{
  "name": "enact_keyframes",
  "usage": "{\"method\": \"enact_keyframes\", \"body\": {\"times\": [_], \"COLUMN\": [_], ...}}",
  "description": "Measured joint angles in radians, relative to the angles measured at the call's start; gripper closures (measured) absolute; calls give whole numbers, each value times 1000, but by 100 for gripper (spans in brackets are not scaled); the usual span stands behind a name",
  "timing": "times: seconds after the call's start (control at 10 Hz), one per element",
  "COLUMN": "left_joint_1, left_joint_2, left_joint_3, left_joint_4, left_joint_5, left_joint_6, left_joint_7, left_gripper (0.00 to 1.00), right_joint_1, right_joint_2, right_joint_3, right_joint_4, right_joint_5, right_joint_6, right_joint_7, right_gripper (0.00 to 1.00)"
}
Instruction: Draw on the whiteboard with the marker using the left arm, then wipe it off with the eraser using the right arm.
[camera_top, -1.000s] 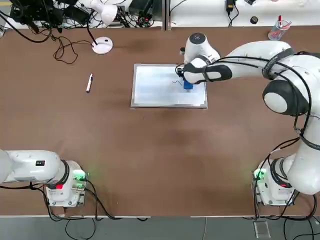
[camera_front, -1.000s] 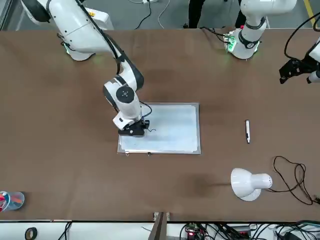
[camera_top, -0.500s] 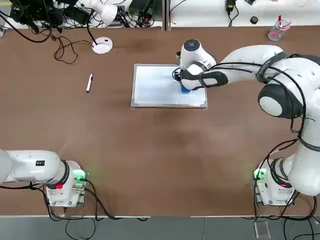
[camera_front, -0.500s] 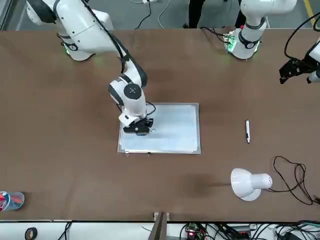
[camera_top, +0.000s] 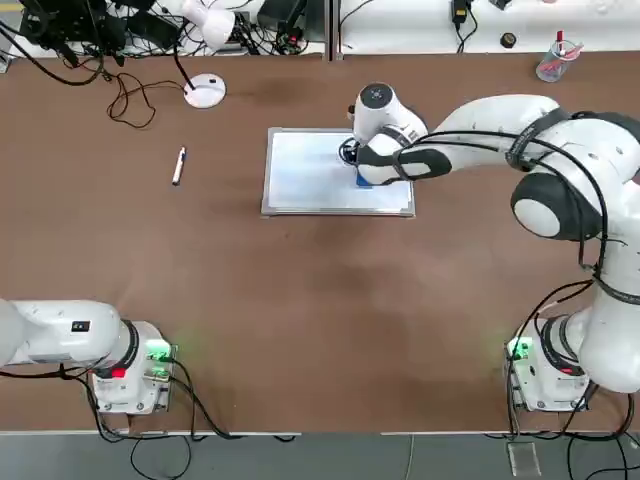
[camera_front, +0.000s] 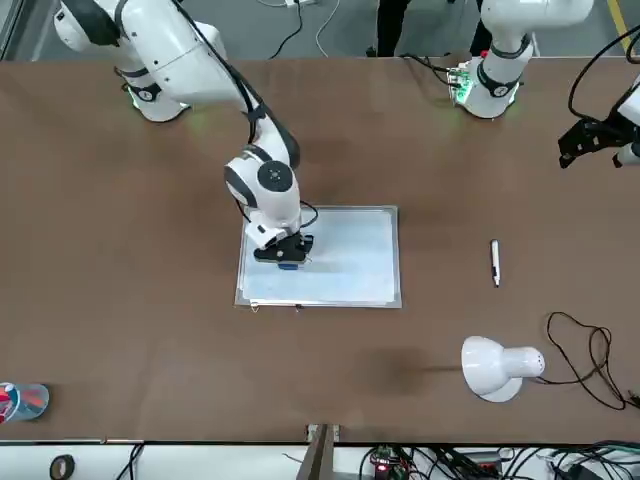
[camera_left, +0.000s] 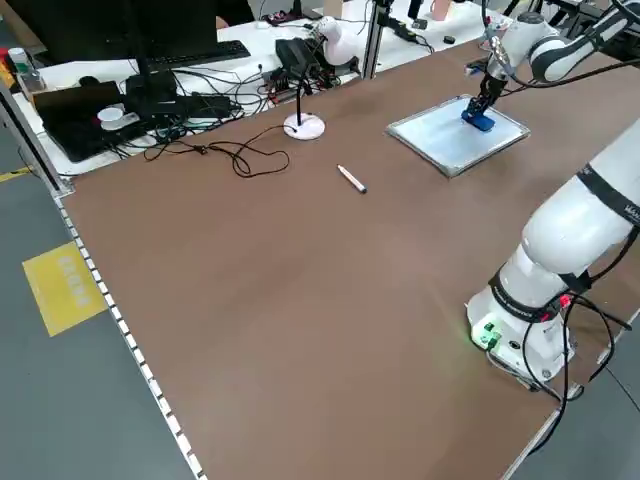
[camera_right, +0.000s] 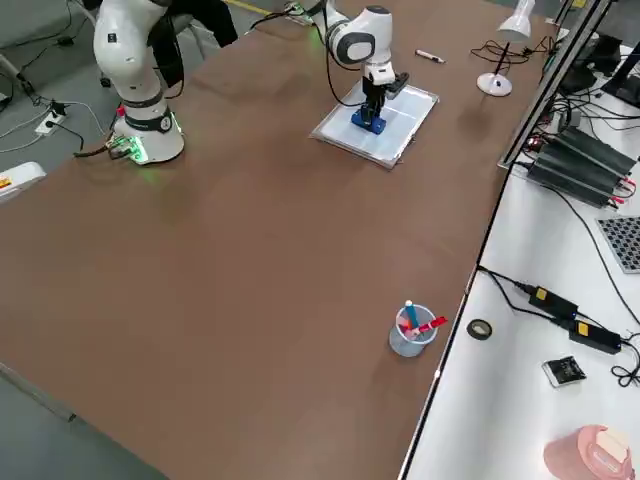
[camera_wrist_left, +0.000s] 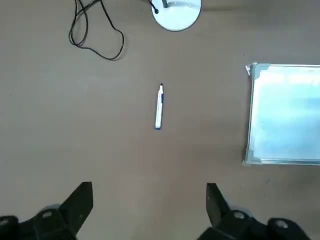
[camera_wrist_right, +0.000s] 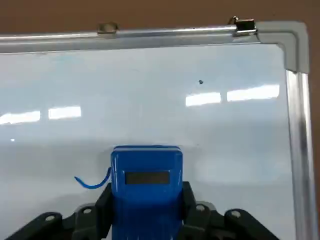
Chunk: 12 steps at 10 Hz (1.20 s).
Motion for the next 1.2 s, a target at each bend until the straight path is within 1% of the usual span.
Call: {"method": "enact_keyframes", "body": {"times": [0.3,0.8,1.2], "left_joint_1": [0,0,0], "left_joint_2": [1,1,1], "left_joint_3": [0,1,2], "left_joint_4": [0,0,0], "left_joint_5": [0,0,0], "left_joint_6": [1,6,7], "left_joint_7": [0,0,0], "left_gripper": [0,0,0], "right_joint_1": [31,78,104], "right_joint_2": [30,94,119], "right_joint_3": [-1,-1,-1], "right_joint_4": [48,152,191], "right_joint_5": [-1,-11,-32], "right_joint_6": [0,0,3], "right_joint_7": [54,167,258], "right_gripper": [44,44,44]}}
